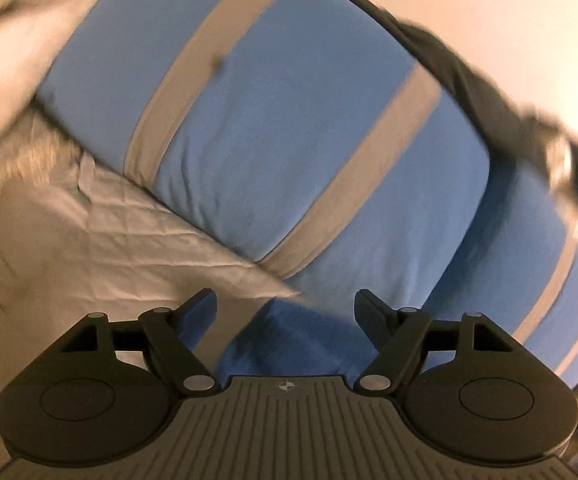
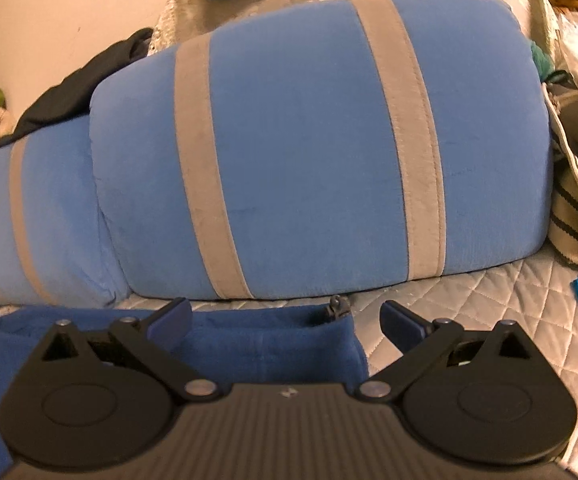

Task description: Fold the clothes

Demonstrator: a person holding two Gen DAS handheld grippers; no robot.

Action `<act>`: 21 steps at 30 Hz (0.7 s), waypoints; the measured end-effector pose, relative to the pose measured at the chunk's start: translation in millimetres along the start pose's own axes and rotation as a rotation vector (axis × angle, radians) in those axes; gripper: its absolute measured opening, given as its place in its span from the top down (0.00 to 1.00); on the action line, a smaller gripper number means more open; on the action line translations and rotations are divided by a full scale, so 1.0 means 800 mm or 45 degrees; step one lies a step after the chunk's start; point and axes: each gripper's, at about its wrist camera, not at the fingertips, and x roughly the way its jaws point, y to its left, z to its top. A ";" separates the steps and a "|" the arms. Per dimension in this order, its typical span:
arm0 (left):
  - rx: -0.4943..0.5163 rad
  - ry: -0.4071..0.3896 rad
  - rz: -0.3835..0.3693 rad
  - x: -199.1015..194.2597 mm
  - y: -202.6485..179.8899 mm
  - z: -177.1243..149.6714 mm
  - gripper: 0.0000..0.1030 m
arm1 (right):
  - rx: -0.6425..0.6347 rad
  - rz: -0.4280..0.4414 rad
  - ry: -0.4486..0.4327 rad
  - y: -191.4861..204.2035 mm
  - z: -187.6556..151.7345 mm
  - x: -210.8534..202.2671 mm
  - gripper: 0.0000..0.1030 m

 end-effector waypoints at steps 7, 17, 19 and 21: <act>0.393 0.076 0.023 -0.006 -0.050 -0.031 0.27 | -0.148 -0.005 0.045 0.017 -0.010 -0.001 0.00; 0.673 0.137 -0.032 0.009 -0.108 -0.053 0.27 | -0.485 0.069 0.145 0.068 -0.019 0.002 0.00; 0.769 0.133 -0.036 0.014 -0.121 -0.058 0.27 | -0.551 0.110 0.154 0.084 -0.018 0.006 0.00; 0.858 0.148 -0.071 0.021 -0.130 -0.061 0.27 | -0.626 0.142 0.154 0.101 -0.017 0.010 0.00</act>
